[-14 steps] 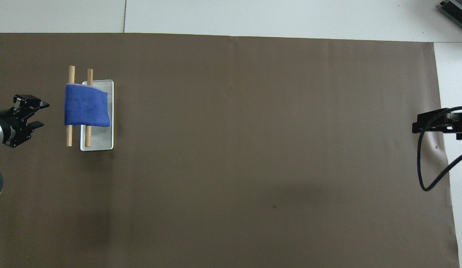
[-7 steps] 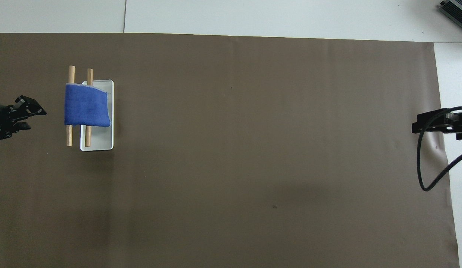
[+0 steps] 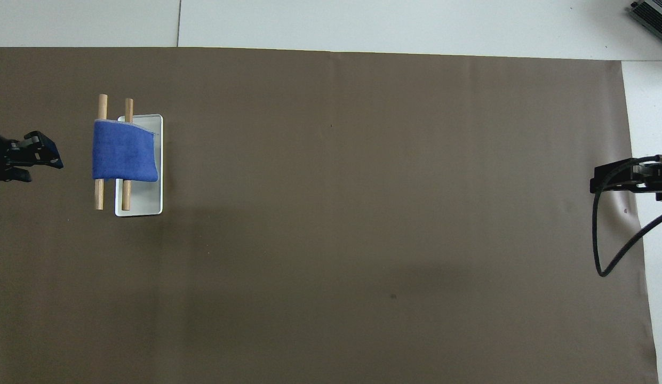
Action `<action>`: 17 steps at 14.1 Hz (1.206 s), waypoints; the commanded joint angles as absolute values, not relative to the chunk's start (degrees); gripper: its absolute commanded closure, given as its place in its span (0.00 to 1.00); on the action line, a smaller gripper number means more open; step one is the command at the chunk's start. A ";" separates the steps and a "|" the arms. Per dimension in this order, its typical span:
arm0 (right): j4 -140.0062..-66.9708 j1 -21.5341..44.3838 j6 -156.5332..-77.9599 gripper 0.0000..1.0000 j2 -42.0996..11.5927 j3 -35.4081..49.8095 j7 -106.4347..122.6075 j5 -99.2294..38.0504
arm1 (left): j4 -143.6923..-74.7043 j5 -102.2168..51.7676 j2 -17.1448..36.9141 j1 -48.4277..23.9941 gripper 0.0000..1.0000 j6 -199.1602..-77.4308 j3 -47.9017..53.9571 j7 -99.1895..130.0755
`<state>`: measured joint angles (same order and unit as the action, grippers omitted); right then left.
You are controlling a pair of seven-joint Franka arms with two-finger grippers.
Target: Right arm passes towel to left arm to hang
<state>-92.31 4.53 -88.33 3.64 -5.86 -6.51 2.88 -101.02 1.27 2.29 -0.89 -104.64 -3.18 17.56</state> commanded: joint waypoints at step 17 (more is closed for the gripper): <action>-94.04 3.78 -88.51 0.00 5.19 -6.15 -7.47 0.09 | -96.33 2.11 -1.50 -1.49 0.00 -97.56 1.23 9.31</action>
